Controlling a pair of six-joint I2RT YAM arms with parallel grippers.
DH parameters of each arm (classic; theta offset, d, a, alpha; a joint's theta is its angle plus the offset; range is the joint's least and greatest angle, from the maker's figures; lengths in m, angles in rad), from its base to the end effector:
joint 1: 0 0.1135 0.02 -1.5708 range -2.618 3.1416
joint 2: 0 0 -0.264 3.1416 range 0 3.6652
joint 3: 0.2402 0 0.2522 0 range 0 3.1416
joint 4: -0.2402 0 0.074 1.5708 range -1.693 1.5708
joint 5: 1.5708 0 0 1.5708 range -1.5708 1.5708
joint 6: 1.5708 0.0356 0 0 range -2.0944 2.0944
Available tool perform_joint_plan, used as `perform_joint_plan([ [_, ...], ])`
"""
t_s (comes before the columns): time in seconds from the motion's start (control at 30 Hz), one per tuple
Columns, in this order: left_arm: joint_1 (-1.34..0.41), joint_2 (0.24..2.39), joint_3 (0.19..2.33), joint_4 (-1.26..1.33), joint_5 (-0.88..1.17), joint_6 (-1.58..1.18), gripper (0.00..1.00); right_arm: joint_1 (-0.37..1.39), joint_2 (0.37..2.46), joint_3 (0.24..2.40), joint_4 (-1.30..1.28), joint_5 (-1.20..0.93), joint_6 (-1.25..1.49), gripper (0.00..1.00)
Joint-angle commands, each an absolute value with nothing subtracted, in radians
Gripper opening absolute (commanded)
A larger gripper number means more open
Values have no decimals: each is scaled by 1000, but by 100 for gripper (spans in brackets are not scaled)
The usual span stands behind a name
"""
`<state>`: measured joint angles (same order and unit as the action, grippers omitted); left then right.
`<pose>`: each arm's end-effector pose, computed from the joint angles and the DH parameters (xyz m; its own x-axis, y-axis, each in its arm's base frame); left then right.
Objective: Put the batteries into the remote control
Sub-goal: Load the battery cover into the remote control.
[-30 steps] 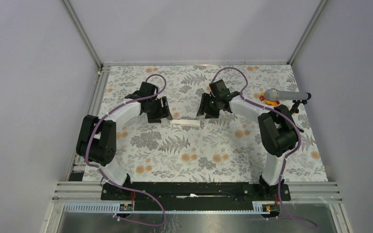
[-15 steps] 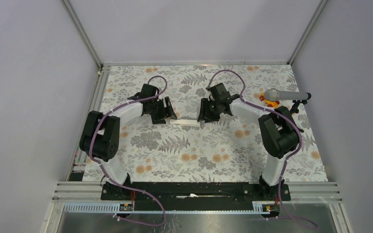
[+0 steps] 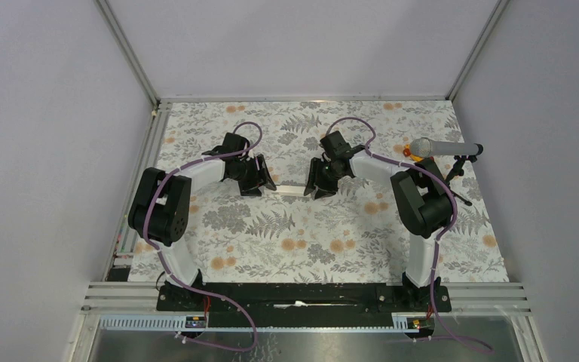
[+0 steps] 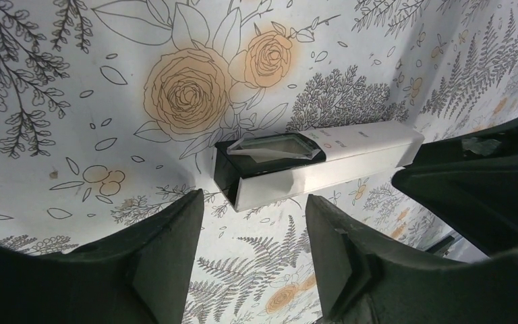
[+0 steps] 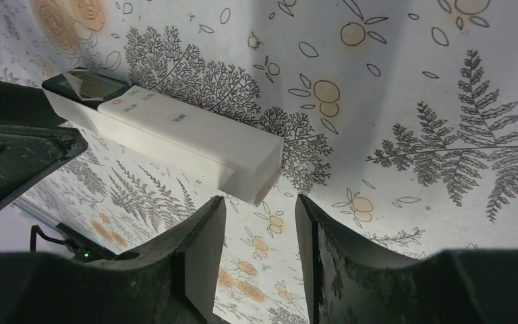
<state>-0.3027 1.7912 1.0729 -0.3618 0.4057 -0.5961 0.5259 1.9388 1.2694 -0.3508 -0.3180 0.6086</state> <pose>0.3317 -0.1183 0.1610 -0.9501 -0.2437 -0.1945 -0.0991 0.8275 -0.5526 0.3410 0.2108 0.1630 -0.9582 0.0717 -0.2769 -0.0859 0.8512 0.5177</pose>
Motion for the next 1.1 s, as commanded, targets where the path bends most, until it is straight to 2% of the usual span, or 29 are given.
perform_joint_plan([
  [0.0,-305,1797,1082,-330,426,-596,59,537,1963,1310,-352,-353,643,49],
  [0.4,-305,1824,1087,-329,439,-595,47,537,2006,1342,-340,-353,634,39],
  [0.63,-305,1833,1108,-356,427,-575,47,537,2025,1387,-397,-310,570,39],
  [0.8,-305,1839,1122,-379,410,-562,47,536,2025,1433,-464,-240,505,43],
  [1.07,-305,1847,1138,-399,398,-554,47,537,2070,1521,-527,-265,441,42],
])
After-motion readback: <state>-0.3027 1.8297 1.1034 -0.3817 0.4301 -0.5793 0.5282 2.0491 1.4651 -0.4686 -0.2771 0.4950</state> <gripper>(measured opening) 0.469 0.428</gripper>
